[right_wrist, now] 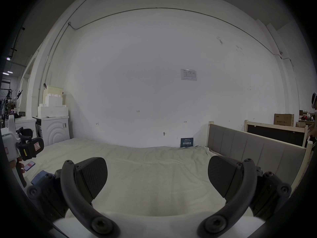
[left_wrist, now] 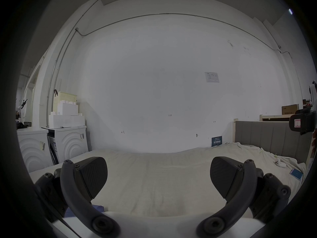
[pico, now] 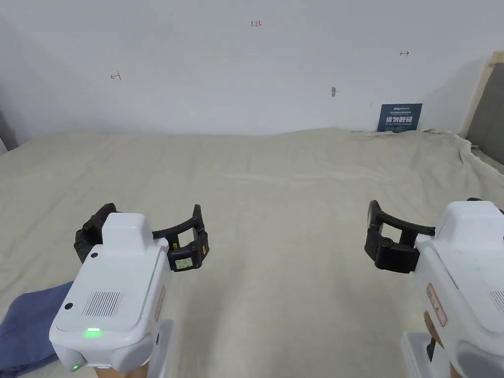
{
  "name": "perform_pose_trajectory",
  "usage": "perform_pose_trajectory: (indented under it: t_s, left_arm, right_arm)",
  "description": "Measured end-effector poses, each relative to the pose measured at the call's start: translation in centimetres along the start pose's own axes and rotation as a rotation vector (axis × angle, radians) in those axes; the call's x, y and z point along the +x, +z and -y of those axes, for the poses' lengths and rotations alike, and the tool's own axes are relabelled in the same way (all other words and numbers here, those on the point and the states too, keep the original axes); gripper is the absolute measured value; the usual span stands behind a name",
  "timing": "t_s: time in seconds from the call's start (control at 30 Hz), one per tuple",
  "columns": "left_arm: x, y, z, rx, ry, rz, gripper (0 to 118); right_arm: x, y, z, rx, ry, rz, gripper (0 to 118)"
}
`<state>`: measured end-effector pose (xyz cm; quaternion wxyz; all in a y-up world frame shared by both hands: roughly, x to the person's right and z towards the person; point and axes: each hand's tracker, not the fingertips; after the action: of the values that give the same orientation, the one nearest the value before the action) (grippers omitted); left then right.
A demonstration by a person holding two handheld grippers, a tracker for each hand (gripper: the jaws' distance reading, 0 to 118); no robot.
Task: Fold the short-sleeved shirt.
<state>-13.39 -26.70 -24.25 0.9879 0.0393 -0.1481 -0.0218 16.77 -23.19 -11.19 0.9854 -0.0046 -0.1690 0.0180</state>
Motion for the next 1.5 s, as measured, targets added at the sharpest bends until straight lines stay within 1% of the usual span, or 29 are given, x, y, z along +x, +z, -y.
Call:
perform_pose_trajectory:
  t_s: [0.9,1.5]
  left_arm:
    - [-0.05,-0.11,0.07,0.0,-0.02,-0.002,118]
    - [-0.22,-0.16,0.01,0.004,-0.014,-0.005,118]
  right_arm:
    - [-0.14,0.28,0.03,0.004,0.009,0.002,116]
    - [0.06,0.14,0.2,-0.001,0.001,0.007,116]
